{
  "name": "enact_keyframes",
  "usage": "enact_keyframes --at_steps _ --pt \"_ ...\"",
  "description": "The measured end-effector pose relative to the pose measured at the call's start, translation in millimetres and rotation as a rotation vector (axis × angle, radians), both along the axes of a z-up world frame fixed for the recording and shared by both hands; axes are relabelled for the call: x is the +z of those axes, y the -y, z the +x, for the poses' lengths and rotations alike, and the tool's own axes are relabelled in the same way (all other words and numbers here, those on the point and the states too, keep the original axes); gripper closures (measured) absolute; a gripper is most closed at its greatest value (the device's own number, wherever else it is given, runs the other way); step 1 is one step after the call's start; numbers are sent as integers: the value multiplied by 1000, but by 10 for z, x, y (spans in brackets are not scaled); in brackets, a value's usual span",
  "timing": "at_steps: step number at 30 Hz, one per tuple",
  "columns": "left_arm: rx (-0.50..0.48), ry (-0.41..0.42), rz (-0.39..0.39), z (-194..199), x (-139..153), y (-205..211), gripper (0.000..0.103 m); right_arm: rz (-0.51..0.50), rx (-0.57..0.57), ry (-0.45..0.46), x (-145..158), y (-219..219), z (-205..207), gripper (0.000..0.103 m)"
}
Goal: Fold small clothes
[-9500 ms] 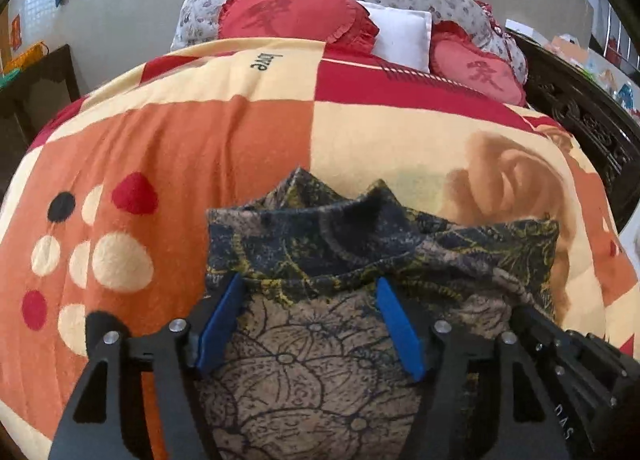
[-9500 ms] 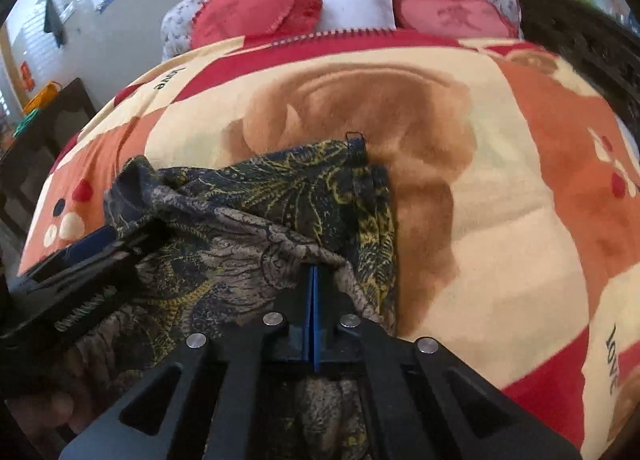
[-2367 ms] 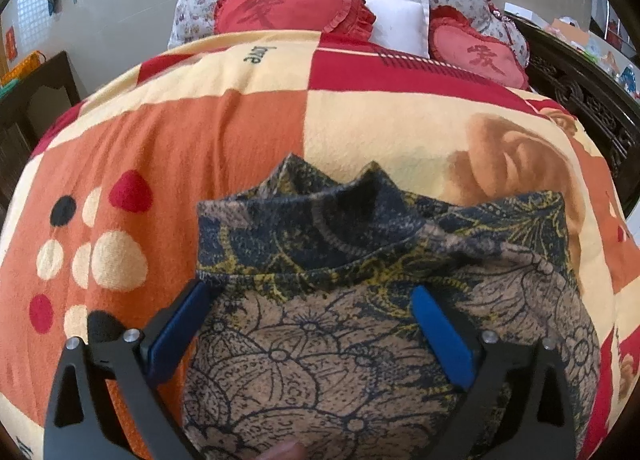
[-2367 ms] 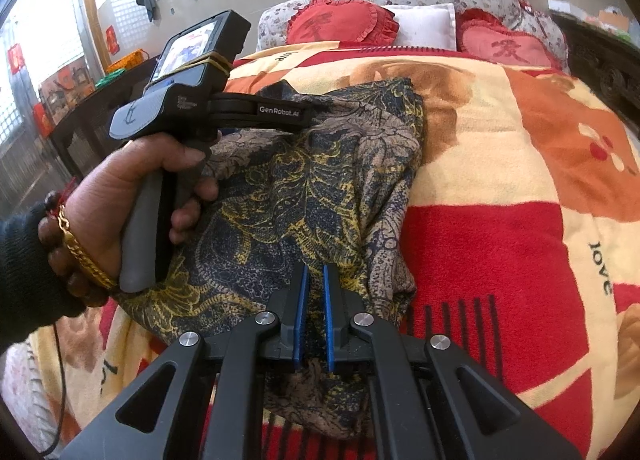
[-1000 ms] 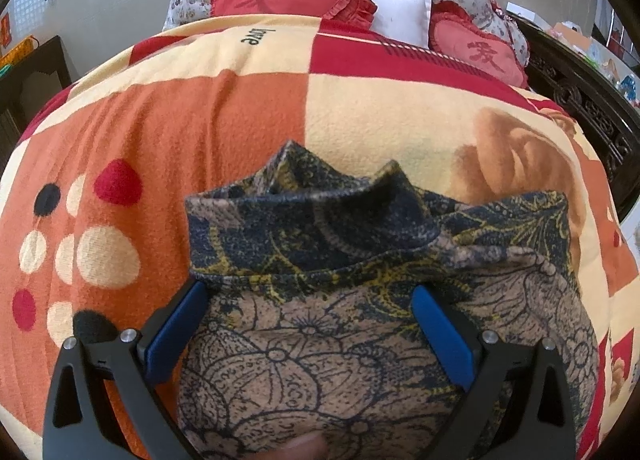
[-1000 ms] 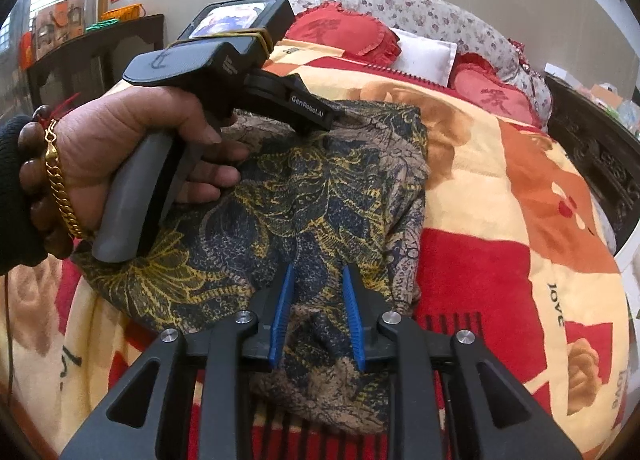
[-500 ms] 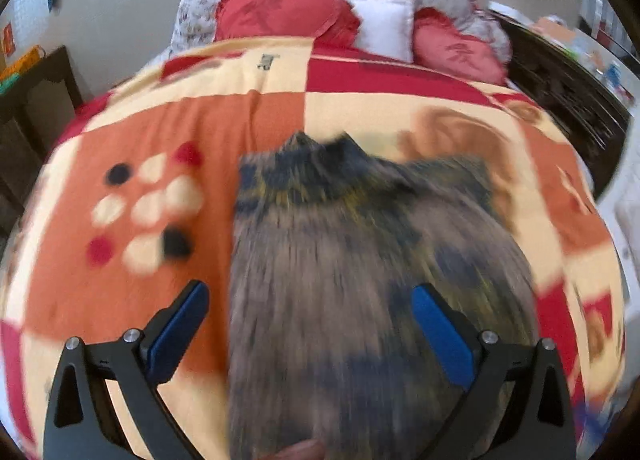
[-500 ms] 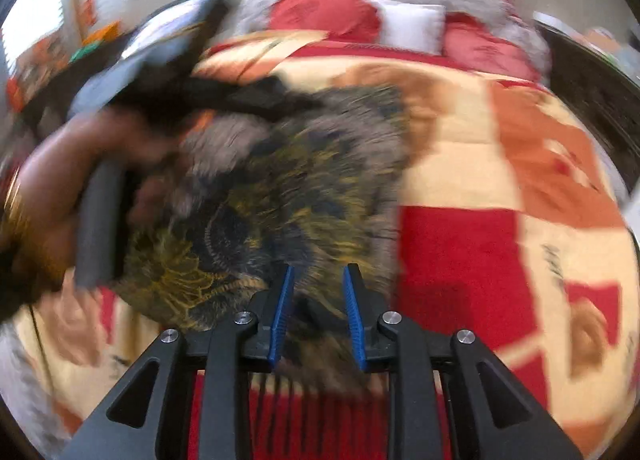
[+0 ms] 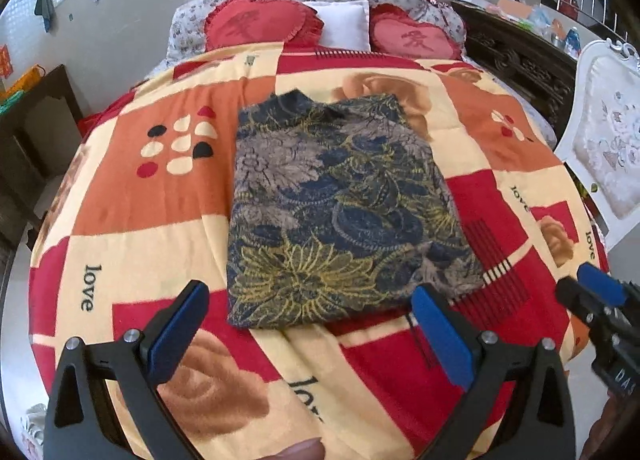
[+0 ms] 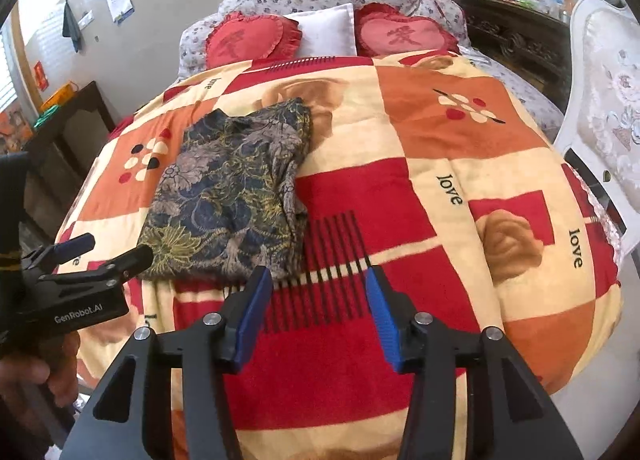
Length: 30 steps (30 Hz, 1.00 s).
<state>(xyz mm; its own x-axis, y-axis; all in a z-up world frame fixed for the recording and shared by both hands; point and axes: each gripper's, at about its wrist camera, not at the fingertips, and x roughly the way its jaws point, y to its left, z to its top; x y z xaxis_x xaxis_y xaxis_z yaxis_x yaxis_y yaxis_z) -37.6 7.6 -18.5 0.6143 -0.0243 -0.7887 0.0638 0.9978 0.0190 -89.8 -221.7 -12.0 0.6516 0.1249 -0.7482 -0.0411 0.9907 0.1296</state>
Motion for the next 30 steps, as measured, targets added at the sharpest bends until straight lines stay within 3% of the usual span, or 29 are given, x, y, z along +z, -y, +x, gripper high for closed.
enact_keyframes --at_steps 8,16,22,30 --pt "-12 -8 6 33 23 105 0 -14 -11 -41 12 24 61 40" --pt "17 -24 -16 23 -20 35 0 -51 -53 -65 31 26 121 19" --pt "34 -41 -25 23 -80 -37 0 -40 -24 -78 20 -14 140 3" --pt "45 -55 -34 20 -128 -59 0 -46 -31 -59 51 -35 140 0"
